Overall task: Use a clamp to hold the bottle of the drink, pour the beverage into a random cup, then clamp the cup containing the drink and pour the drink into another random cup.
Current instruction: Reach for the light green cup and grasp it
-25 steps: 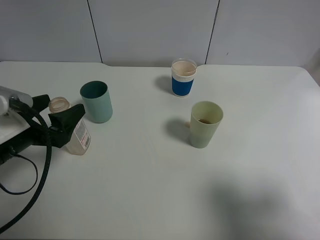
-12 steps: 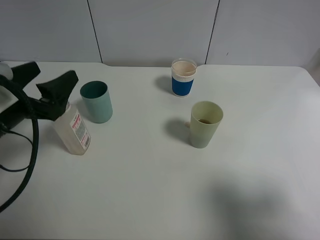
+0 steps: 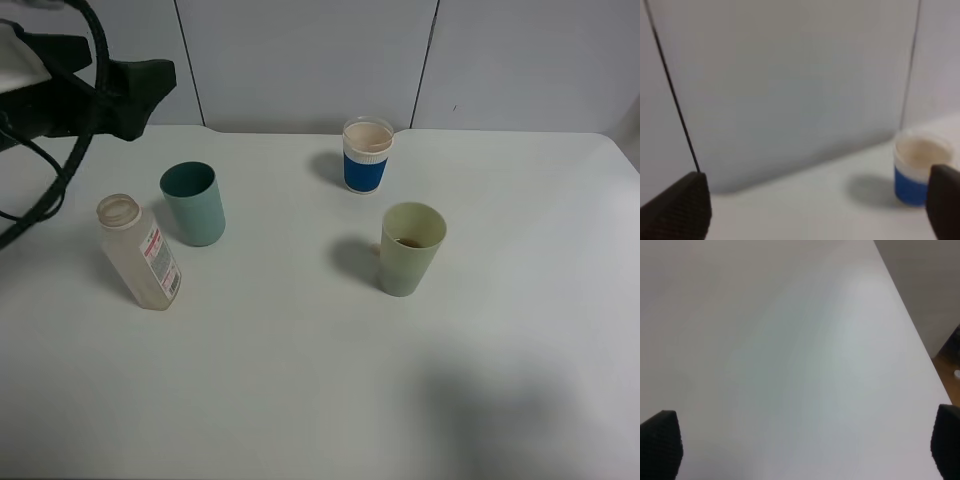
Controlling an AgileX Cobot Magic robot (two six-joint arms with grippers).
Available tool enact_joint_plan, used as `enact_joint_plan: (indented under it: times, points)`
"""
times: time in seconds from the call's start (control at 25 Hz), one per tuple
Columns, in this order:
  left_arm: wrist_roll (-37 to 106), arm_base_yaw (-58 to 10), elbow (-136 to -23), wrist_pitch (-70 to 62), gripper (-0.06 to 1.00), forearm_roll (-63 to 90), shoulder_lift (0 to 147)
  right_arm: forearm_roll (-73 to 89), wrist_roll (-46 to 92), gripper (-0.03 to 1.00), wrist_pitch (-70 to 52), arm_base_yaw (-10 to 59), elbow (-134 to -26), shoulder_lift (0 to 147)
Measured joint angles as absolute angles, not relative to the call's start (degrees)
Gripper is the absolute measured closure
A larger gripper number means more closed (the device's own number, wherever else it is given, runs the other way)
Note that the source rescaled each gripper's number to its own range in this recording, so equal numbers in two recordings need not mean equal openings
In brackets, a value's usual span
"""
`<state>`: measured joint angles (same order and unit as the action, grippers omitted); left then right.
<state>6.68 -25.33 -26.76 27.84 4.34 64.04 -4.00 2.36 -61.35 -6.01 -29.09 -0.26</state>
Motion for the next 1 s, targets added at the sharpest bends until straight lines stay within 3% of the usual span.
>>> enact_joint_plan:
  times: [0.28, 0.64, 0.88, 1.0]
  points:
    - [6.4, -25.3, -37.7, -9.2, 0.17, 2.9, 52.5, -4.0, 2.4, -0.03, -61.4, -6.0, -29.1, -0.3]
    - [-9.5, -25.3, -38.3, -27.4, 0.16, -9.5, 35.1, -4.0, 2.4, -0.03, -61.4, -6.0, -29.1, -0.3]
    - [-12.8, -21.6, -38.3, -38.1, -0.01, -12.5, 24.3, -4.0, 2.4, -0.03, -61.4, -6.0, -29.1, -0.3]
    - [-12.1, -17.7, -38.3, -41.1, -0.04, -11.5, 19.9, -4.0, 2.4, -0.03, -61.4, -6.0, -29.1, -0.3]
